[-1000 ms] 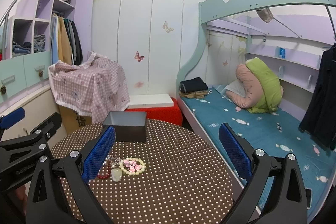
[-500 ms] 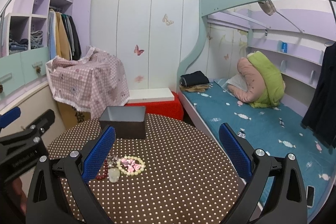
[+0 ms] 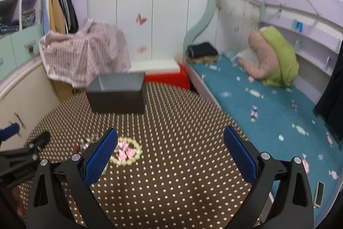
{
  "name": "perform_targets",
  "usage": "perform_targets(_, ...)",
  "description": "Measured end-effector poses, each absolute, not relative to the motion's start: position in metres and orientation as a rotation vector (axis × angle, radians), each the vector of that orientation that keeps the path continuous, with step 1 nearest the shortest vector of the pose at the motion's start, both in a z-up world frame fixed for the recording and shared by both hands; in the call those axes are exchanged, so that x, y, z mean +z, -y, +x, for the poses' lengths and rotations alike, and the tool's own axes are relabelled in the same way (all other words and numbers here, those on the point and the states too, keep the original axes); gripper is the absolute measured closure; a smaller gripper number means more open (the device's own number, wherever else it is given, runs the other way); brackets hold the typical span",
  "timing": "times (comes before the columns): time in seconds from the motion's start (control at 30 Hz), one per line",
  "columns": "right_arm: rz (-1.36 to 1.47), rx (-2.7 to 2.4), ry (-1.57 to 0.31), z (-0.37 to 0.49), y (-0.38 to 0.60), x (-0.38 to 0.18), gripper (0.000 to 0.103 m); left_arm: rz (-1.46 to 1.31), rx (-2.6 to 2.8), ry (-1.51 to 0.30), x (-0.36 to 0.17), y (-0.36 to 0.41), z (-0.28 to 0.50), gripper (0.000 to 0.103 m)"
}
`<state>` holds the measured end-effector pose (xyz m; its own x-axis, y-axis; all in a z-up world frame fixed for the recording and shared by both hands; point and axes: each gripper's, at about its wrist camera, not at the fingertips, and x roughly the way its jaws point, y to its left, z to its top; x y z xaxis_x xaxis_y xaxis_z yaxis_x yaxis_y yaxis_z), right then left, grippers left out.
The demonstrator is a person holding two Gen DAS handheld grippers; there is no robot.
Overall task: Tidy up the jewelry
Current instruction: 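Reach the left gripper to the red bead bracelet and grasp it, then lift the red bracelet with the left gripper while the right grasps the pale green bead bracelet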
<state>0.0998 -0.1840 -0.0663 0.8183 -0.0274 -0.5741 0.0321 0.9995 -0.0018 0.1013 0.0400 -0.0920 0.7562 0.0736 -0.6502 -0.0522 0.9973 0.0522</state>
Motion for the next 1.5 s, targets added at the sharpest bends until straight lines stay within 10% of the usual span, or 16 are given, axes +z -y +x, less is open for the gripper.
perform_targets(0.47, -0.005, 0.002, -0.772, 0.142, 0.176, -0.124, 0.007, 0.056, 0.032, -0.872, -0.148, -0.036, 0.136, 0.01)
perform_targets(0.7, 0.006, 0.038, -0.827, 0.155, 0.176, -0.134, 0.007, 0.028, -0.021, -0.924, -0.156, -0.044, 0.146, 0.051)
perform_targets(0.83, 0.016, 0.06, -0.852, 0.157, 0.176, -0.138, 0.007, 0.029, -0.023, -0.926, -0.155, -0.046, 0.148, 0.097)
perform_targets(1.3, -0.052, 0.064, -0.906, 0.189, 0.168, -0.147, 0.009, -0.094, -0.167, -0.844, -0.115, -0.054, 0.138, 0.097)
perform_targets(1.5, -0.05, 0.112, -0.959, 0.203, 0.16, -0.154, 0.05, -0.104, -0.196, -0.816, -0.104, -0.052, 0.139, 0.097)
